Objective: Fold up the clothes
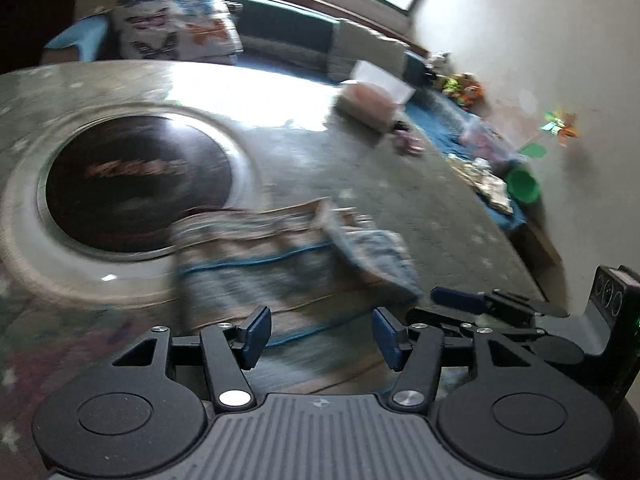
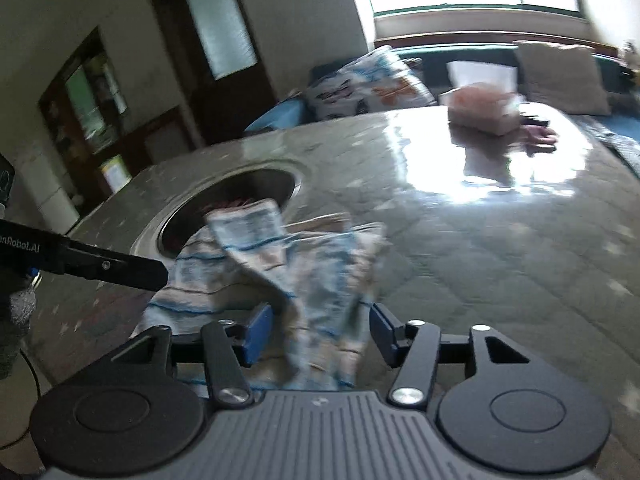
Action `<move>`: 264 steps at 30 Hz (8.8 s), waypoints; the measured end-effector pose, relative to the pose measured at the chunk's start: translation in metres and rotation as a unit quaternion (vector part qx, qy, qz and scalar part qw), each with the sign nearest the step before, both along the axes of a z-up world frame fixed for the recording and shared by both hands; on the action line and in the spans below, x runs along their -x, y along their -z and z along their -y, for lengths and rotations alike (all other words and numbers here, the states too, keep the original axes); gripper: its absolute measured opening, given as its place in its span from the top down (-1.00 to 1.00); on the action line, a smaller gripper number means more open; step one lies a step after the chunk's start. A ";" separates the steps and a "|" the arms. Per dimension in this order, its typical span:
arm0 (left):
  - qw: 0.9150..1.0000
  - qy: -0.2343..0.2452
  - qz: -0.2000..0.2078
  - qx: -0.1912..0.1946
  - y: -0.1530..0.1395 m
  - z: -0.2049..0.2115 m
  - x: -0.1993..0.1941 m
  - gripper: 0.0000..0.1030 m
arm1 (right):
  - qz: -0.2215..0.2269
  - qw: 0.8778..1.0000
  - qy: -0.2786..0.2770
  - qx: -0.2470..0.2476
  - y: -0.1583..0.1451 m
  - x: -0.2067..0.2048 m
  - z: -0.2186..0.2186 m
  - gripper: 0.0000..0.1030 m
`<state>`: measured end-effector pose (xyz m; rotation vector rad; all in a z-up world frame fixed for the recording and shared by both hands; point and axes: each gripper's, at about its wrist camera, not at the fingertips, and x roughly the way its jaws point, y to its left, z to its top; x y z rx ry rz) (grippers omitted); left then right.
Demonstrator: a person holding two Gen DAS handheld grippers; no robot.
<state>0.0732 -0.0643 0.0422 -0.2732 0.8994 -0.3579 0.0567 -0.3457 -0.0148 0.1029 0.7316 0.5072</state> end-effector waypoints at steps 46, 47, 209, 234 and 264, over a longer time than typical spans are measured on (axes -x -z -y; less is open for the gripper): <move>0.996 -0.071 0.013 -0.060 0.023 -0.045 -0.027 -0.24 | -0.025 0.996 0.066 -0.053 0.003 -0.094 -0.002 0.63; 0.996 -0.064 0.017 -0.060 0.020 -0.043 -0.024 -0.24 | -0.021 0.997 0.061 -0.051 0.000 -0.089 0.000 0.63; 0.995 0.021 0.065 -0.079 0.039 -0.033 0.007 0.07 | 0.018 0.998 0.050 0.026 0.006 0.021 -0.025 0.42; 0.999 0.009 0.020 -0.030 0.046 -0.031 -0.018 0.16 | -0.049 0.992 0.108 -0.041 0.023 -0.007 -0.001 0.42; 0.999 0.014 0.022 -0.024 0.032 -0.019 -0.011 0.80 | -0.023 0.992 0.102 -0.077 0.008 0.002 0.004 0.74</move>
